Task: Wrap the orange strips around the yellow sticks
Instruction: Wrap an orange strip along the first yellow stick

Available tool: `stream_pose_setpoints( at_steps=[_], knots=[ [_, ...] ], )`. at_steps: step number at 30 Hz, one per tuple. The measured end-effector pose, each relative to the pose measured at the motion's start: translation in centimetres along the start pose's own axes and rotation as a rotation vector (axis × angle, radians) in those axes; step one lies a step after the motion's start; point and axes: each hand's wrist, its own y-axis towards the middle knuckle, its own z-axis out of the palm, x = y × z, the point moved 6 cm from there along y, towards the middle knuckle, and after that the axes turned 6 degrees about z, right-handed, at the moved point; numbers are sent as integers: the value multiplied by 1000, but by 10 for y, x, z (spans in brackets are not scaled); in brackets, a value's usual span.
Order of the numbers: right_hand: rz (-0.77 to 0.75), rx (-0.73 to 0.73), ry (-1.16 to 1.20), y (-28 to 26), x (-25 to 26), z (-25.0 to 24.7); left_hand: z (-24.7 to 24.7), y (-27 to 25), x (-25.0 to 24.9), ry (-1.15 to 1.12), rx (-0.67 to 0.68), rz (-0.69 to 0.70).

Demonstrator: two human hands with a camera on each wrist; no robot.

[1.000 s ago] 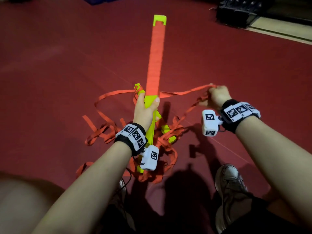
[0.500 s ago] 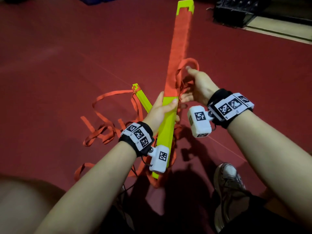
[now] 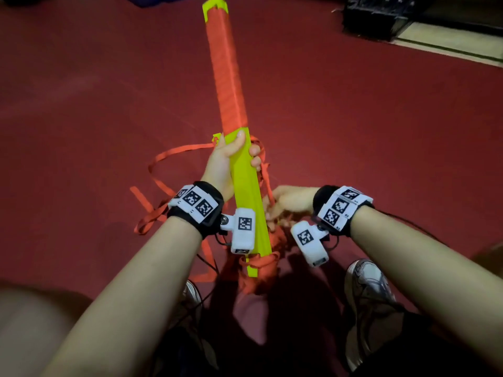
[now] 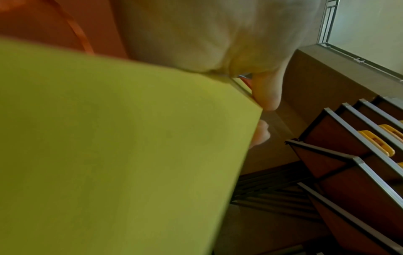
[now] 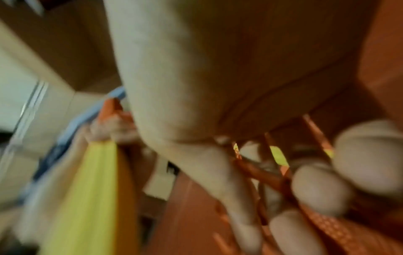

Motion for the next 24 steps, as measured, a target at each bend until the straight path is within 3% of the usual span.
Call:
stream_pose_setpoints(
  at_steps=[4, 11, 13, 17, 21, 24],
  knots=[
    [235, -206, -307, 1, -38, -19, 0, 2, -6, 1, 27, -2],
    [294, -543, -254, -7, -62, -68, 1, 1, 5, 50, 37, -16],
    [247, -480, -98, -4, -61, -64, 0, 3, 4, 61, 2, 26],
    [110, -152, 86, 3, -41, -30, -7, 11, 4, 29, -119, 114],
    [45, -55, 13, 11, -24, -10, -19, 14, -3, -32, -182, 163],
    [62, 29, 167, 13, -27, -9, -27, 15, -10, -19, -215, 197]
  ],
)
